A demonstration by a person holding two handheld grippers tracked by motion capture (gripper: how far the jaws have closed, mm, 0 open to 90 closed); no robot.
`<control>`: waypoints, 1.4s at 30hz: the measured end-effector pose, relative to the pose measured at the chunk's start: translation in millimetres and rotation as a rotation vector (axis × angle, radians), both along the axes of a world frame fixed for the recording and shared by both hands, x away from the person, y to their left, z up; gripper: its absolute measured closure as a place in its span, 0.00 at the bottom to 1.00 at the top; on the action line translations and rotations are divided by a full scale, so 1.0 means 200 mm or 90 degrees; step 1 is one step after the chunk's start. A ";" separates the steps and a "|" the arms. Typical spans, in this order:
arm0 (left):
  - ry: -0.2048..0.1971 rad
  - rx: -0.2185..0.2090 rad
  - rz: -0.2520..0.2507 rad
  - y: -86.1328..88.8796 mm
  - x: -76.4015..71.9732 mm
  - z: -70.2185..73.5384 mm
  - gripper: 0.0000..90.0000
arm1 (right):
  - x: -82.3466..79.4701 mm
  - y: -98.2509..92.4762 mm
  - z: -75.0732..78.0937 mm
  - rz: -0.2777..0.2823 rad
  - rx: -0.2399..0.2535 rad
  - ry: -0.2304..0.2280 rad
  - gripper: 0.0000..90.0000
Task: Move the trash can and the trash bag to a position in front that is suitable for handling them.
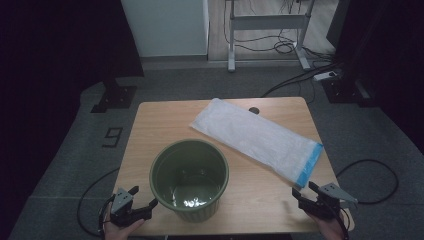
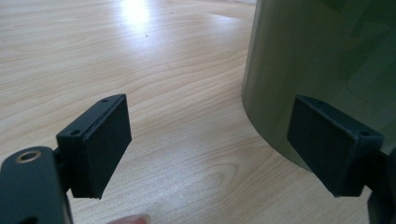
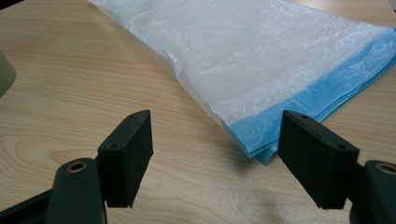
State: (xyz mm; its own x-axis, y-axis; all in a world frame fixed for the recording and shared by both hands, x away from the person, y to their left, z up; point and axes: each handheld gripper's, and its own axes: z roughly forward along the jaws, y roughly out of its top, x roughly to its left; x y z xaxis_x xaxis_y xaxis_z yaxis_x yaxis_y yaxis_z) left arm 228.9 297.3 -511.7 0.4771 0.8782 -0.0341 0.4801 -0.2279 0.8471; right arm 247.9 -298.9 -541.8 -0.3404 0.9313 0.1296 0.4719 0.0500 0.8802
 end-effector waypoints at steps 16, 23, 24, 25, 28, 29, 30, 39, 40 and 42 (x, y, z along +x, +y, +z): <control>-0.037 0.005 -0.270 -0.22 -0.07 0.12 0.12 | 0.01 0.01 -0.01 0.005 -0.003 0.005 0.29; -0.031 0.005 -0.283 -0.30 -0.02 0.13 0.13 | 0.02 0.02 -0.01 0.018 -0.006 0.007 0.29; -0.030 0.002 -0.286 -0.30 -0.01 0.13 0.13 | 0.02 0.02 -0.01 0.018 -0.004 0.007 0.29; -0.029 -0.002 -0.287 -0.31 0.01 0.13 0.13 | 0.02 0.02 -0.01 0.017 -0.002 0.007 0.29; -0.024 -0.012 -0.292 -0.33 0.04 0.12 0.13 | 0.02 0.02 -0.01 0.015 0.007 0.006 0.29; -0.021 -0.015 -0.294 -0.34 0.05 0.12 0.13 | 0.02 0.02 -0.01 0.015 0.010 0.004 0.29; -0.021 -0.015 -0.294 -0.34 0.05 0.12 0.13 | 0.02 0.02 -0.01 0.015 0.010 0.004 0.29; -0.017 -0.009 -0.313 -0.42 0.16 0.13 0.13 | 0.02 0.07 0.00 0.041 0.000 -0.004 0.29; -0.018 -0.011 -0.313 -0.43 0.16 0.12 0.13 | 0.02 0.07 0.01 0.039 -0.001 -0.007 0.29; -0.018 -0.017 -0.313 -0.45 0.18 0.12 0.13 | 0.01 0.07 0.01 0.037 0.001 -0.011 0.29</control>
State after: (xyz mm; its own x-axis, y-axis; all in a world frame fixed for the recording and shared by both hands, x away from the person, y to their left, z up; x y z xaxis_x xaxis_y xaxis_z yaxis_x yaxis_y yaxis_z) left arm 264.5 208.1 -487.3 0.8358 0.5480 -0.0352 0.2986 -0.3997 0.8666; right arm 248.9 -284.8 -539.5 -0.3964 0.9095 0.1254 0.4533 0.0750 0.8882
